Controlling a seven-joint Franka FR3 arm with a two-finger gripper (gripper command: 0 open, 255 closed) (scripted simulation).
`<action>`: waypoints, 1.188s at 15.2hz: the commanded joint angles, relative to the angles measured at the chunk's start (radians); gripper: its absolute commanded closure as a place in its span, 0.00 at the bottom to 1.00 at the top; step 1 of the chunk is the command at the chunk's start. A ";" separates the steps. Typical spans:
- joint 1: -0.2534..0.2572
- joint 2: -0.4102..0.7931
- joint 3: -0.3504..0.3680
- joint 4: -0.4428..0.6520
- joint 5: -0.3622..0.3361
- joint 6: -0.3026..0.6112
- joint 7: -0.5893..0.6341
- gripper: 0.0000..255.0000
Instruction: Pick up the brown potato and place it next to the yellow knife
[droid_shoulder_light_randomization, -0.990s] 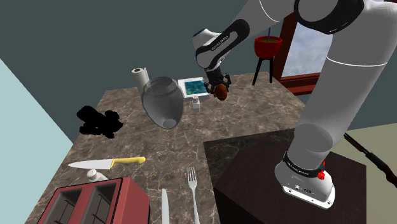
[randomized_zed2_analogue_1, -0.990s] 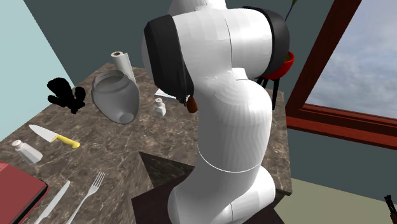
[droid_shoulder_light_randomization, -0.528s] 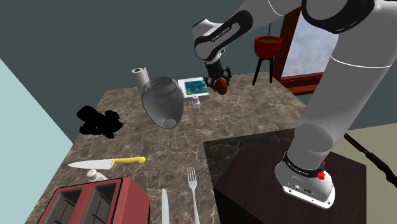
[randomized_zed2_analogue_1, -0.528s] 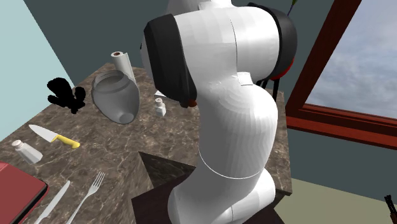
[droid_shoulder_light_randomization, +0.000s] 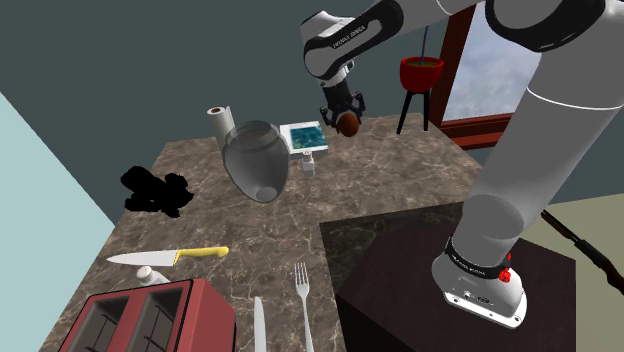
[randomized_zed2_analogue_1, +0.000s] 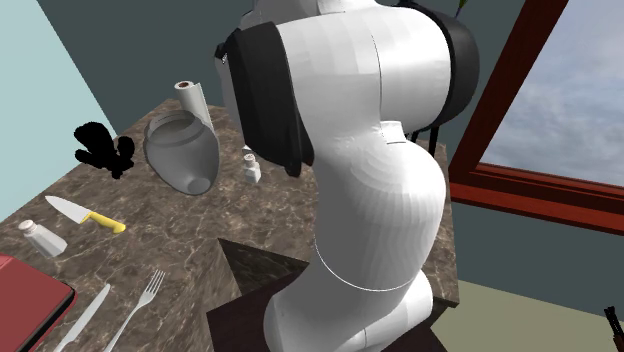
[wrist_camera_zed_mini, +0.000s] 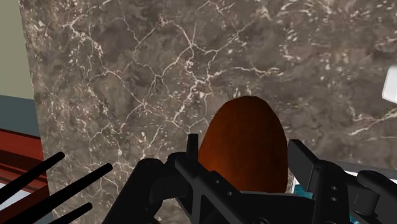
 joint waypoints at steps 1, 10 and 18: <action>0.001 -0.008 0.001 0.019 0.002 -0.026 -0.005 1.00; 0.025 -0.047 0.027 0.060 0.019 -0.115 0.021 1.00; 0.118 -0.090 0.131 0.020 0.082 -0.154 0.196 1.00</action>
